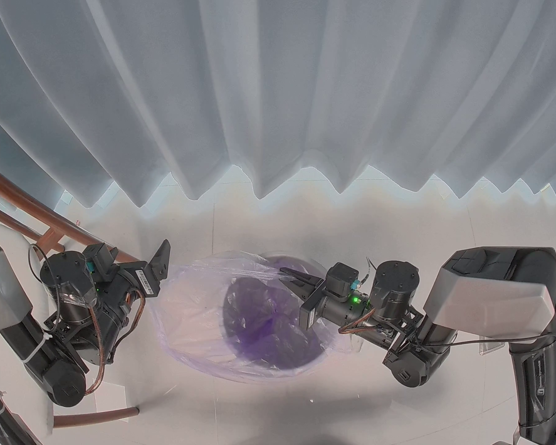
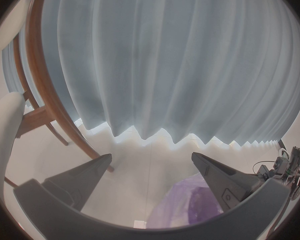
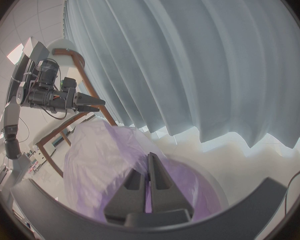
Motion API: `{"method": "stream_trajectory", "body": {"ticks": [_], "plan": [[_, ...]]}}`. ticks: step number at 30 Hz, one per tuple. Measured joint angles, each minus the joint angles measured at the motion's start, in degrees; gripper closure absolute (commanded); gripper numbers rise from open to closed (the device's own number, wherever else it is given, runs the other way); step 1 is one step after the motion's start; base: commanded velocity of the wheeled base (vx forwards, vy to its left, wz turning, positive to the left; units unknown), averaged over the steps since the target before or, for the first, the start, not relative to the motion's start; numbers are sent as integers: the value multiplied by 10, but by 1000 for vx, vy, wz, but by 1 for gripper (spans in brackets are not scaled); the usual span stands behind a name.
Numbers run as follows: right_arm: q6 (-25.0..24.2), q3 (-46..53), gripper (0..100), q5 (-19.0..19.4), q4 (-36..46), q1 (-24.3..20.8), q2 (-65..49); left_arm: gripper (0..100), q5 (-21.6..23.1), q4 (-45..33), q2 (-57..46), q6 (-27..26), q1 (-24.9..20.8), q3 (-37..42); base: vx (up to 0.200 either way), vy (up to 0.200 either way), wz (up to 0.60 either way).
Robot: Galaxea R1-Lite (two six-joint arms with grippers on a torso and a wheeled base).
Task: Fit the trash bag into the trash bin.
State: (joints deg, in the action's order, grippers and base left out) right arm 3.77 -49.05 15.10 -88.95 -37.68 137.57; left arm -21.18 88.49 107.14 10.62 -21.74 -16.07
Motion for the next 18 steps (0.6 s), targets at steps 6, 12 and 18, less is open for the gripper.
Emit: {"method": "stream_trajectory", "body": {"ticks": [6,12,18], "plan": [[-56,-7,100,6,-1,16,-16,0,0,2,15,10,-8,-9,0,0,0],[-80,-4,100,24,-1,50,-38,0,2,2,27,49,-48,-10,0,0,0],[-96,4,100,31,0,77,-50,0,31,1,11,56,-66,12,0,-67,0]]}}
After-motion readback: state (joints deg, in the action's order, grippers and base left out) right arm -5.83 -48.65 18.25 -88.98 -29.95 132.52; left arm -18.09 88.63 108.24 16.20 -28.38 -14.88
